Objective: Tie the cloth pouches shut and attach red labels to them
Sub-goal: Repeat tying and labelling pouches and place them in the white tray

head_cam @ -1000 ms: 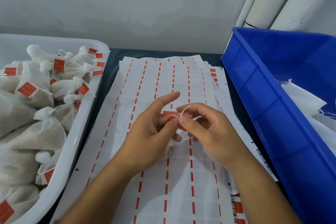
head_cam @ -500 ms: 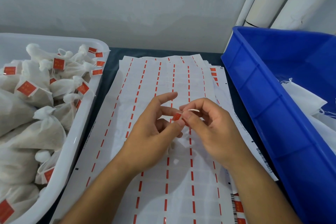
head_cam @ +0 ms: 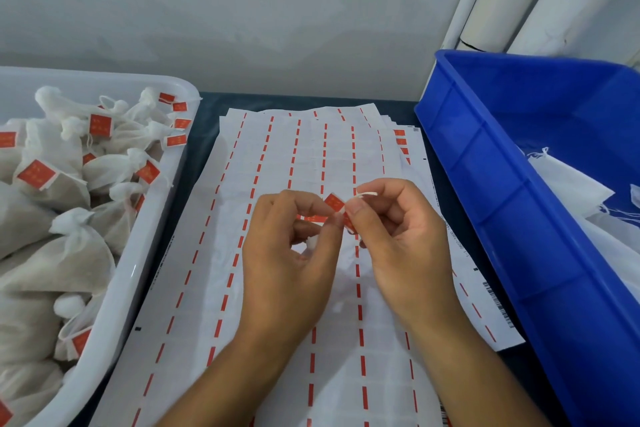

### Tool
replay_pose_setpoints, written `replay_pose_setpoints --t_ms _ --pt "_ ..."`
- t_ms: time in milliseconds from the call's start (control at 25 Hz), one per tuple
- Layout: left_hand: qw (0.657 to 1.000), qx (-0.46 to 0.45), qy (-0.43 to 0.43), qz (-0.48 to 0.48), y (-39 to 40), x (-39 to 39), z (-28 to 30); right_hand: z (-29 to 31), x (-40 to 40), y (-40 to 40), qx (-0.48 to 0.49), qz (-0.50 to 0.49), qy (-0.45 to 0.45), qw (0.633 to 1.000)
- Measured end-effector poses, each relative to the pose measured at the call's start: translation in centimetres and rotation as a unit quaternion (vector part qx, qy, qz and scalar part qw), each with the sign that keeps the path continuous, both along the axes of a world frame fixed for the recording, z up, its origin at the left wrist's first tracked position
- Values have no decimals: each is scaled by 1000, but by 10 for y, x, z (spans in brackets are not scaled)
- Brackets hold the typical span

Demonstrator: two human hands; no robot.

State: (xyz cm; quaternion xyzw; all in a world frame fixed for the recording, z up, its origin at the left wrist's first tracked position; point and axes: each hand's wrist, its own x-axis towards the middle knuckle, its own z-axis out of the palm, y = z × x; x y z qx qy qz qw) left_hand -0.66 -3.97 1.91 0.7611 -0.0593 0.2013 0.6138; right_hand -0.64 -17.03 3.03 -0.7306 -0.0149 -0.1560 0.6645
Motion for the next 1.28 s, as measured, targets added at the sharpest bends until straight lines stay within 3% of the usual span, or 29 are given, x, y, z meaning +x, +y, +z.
replay_pose_setpoints --t_ms 440,760,960,1080,1280 --pt "997 55 39 23 -1 1 -1 -4 2 -1 -23 -22 -8 999" --pt "992 6 125 1 0 6 -6 -2 6 -10 -115 66 11 991" --pt "986 -10 147 -74 1 7 -6 -2 5 -11 -135 51 -26 989" --pt "981 26 147 -122 2 4 -7 0 6 -13 -126 41 -21 991" --pt "981 73 161 -75 1 6 -11 2 7 -6 -158 11 -26 987"
